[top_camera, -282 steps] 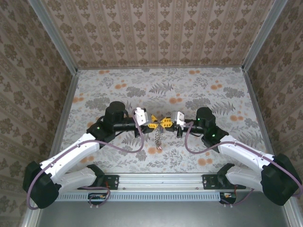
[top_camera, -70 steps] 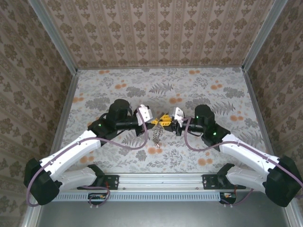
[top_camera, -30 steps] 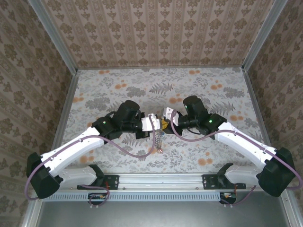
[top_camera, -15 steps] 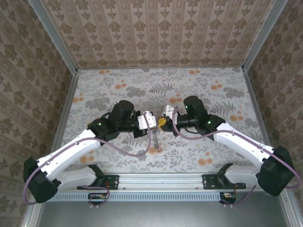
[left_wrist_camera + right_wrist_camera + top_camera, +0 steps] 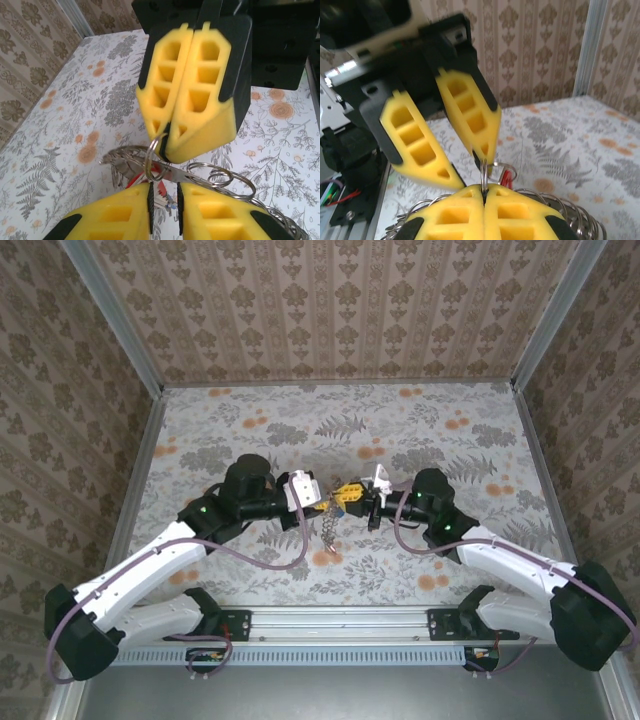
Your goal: Put the keys on the keyring
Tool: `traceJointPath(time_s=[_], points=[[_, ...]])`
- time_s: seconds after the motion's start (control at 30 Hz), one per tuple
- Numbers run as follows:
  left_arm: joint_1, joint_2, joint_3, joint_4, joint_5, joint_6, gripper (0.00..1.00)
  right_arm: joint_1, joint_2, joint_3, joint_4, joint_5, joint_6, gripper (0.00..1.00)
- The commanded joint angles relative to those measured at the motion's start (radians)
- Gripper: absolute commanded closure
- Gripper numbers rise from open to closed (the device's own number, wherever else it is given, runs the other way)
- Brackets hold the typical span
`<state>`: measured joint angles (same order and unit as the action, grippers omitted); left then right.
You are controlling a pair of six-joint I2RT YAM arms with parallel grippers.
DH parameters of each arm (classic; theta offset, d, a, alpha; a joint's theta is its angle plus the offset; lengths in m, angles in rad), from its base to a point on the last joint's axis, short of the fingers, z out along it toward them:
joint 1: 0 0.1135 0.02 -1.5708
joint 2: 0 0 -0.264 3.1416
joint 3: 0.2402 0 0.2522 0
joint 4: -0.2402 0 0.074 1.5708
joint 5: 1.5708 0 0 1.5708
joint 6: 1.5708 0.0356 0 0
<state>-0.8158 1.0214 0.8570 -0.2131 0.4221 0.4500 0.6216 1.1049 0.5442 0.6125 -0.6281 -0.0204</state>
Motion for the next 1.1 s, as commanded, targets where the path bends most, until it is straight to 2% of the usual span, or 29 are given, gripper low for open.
traceJointPath(time_s=[0.0,0.33,0.53,0.67,1.07], points=[[0.012,0.005,-0.006,0.065,0.054,-0.038,0.77,0.0,-0.037,-0.002,0.144,0.015,0.016,1.0],[0.021,0.006,0.005,0.079,0.072,-0.057,0.77,0.006,-0.037,-0.021,0.201,0.024,0.02,1.0],[0.056,-0.089,-0.03,0.089,0.081,-0.066,0.76,0.006,-0.025,-0.029,0.227,-0.008,0.024,1.0],[0.079,-0.138,-0.037,0.102,0.094,-0.068,0.68,0.006,-0.023,-0.016,0.187,-0.036,-0.003,1.0],[0.075,-0.009,0.01,0.153,0.236,-0.089,0.69,0.012,-0.007,0.014,0.151,-0.076,-0.029,1.0]])
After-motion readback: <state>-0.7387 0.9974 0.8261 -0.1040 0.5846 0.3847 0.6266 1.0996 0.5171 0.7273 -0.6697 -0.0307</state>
